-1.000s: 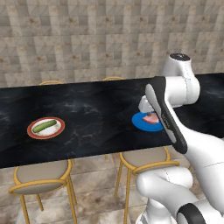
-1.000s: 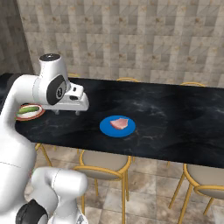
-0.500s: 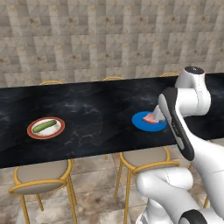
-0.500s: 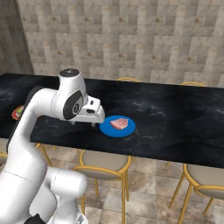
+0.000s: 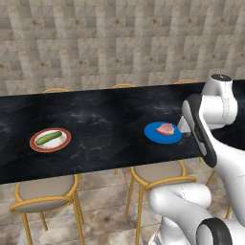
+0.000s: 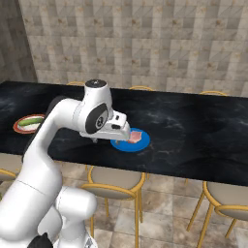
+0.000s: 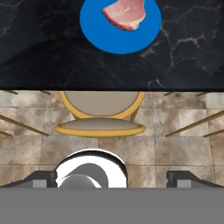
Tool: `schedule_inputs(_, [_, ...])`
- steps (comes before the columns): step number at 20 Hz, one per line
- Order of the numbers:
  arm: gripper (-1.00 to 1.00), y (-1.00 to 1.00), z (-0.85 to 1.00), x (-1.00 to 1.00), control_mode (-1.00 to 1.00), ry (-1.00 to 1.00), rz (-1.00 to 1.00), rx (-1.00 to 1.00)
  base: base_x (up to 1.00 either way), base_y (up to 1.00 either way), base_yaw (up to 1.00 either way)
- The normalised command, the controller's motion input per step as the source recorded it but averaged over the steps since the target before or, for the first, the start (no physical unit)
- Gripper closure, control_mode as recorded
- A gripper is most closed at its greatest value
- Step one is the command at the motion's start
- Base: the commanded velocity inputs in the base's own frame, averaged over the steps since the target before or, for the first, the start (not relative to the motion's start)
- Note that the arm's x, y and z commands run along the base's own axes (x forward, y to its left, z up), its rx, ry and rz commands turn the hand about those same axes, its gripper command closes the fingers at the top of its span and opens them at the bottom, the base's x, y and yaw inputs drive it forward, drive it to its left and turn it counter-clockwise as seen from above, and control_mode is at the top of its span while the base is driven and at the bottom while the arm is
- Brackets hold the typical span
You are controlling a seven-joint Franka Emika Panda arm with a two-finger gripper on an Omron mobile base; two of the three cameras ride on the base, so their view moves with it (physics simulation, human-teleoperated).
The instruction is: Transport the steak and cucumber to the fridge. Place the steak on the rack containing meat and place the cucumber on the rack containing the vegetable, ensuring meats and vegetables are on different racks.
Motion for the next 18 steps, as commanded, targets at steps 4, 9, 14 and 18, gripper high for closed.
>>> schedule_inputs(4, [-1.0,-0.35,-0.11,0.28,-1.0,0.05,0.0,0.01,0.0,0.0,0.0])
schedule_inputs(9, [-1.0,-0.36,-0.2,0.37,-1.0,0.0,0.0,0.0,0.0,0.0,0.0])
schedule_inputs(14, [-1.0,-0.33,-0.17,0.42,-1.0,0.0,0.0,0.01,0.0,0.0,0.0])
schedule_inputs(18, [-1.0,-0.1,-0.21,0.46,-1.0,0.0,0.0,0.01,0.0,0.0,0.0])
